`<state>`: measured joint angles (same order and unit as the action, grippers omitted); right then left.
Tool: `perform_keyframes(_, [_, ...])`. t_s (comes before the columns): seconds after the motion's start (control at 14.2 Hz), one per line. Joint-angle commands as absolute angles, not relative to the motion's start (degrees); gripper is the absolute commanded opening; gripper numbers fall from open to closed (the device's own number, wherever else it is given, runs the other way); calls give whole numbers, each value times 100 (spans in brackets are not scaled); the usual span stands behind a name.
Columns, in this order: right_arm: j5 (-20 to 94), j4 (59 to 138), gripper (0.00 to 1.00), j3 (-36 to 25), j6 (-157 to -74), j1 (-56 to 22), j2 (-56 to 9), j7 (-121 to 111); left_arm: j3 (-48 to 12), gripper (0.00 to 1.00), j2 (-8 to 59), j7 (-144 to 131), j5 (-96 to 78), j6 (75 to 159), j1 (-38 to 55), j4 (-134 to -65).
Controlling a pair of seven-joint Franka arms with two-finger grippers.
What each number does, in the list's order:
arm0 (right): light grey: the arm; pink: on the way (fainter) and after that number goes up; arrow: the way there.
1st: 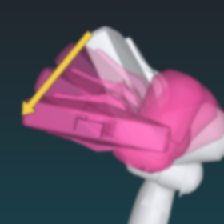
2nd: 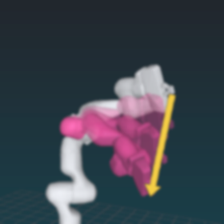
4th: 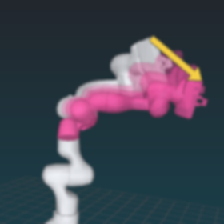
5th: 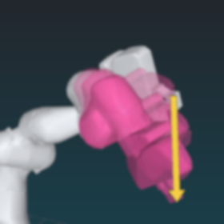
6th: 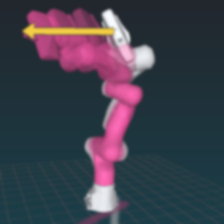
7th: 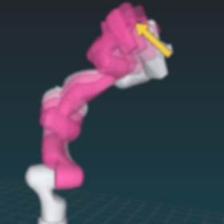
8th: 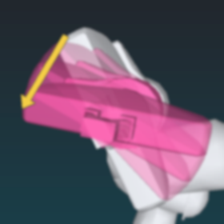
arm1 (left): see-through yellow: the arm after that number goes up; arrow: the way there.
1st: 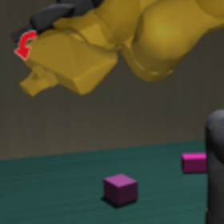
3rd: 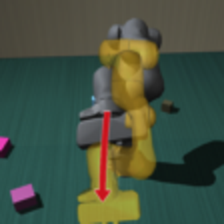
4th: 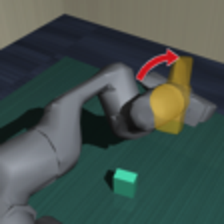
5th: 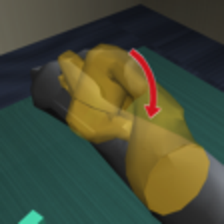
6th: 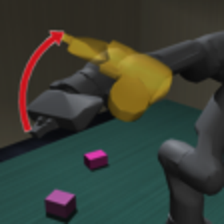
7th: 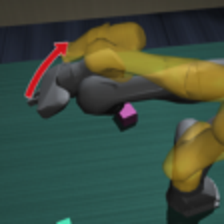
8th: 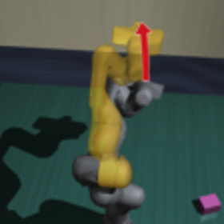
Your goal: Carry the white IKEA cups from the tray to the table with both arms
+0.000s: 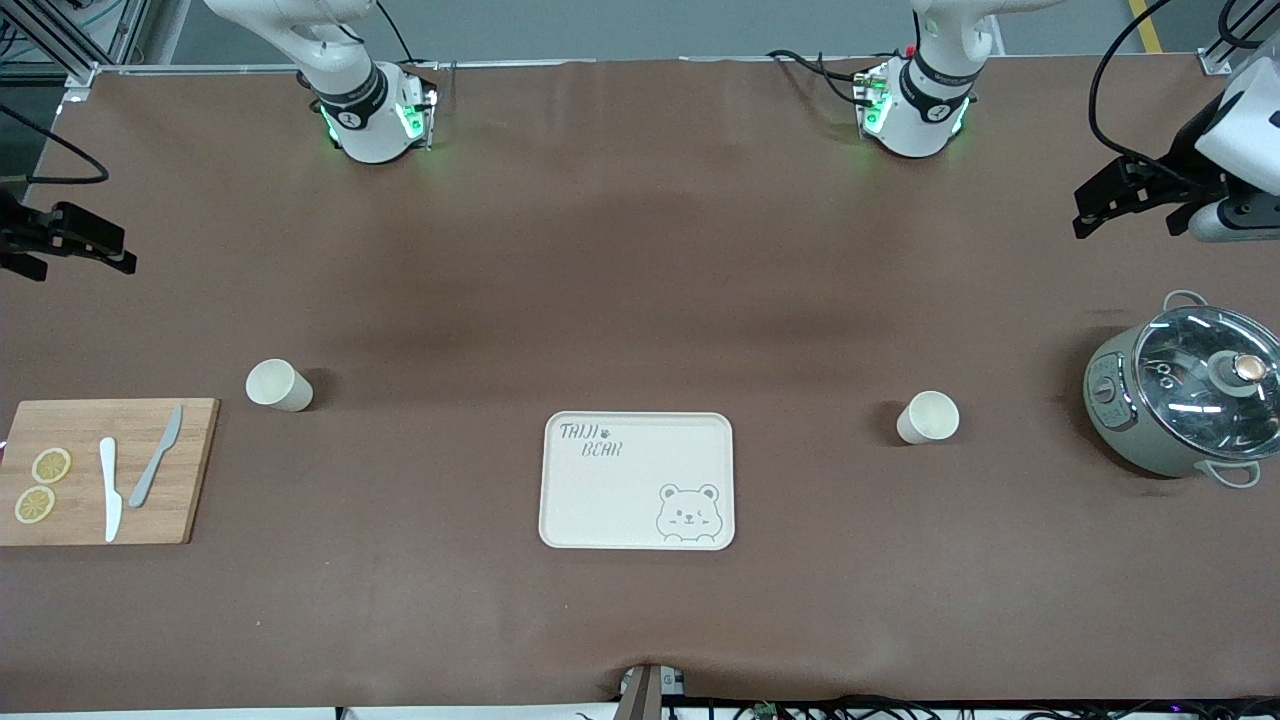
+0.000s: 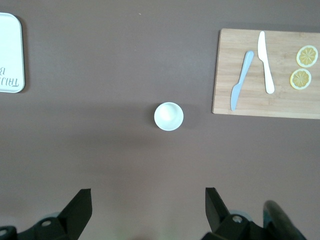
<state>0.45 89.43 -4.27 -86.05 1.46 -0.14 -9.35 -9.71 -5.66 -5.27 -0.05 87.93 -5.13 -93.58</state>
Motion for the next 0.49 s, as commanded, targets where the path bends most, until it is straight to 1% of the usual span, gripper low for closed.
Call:
perform_keyframes(0.0, [-79, 9167, 100, -273, -8710, 255, 228, -949, -1019, 100, -589, -440, -44, 8719, -554, -9308])
perform_keyframes(0.14, [-70, 9176, 100, -255, -8544, 246, 281, -880, -1020, 100, -615, -413, -44, 8649, -554, -9308])
perform_keyframes(0.42, [70, 9149, 100, -290, -8517, 334, 290, -905, -1011, 100, -668, -396, -44, 8578, -554, -9290])
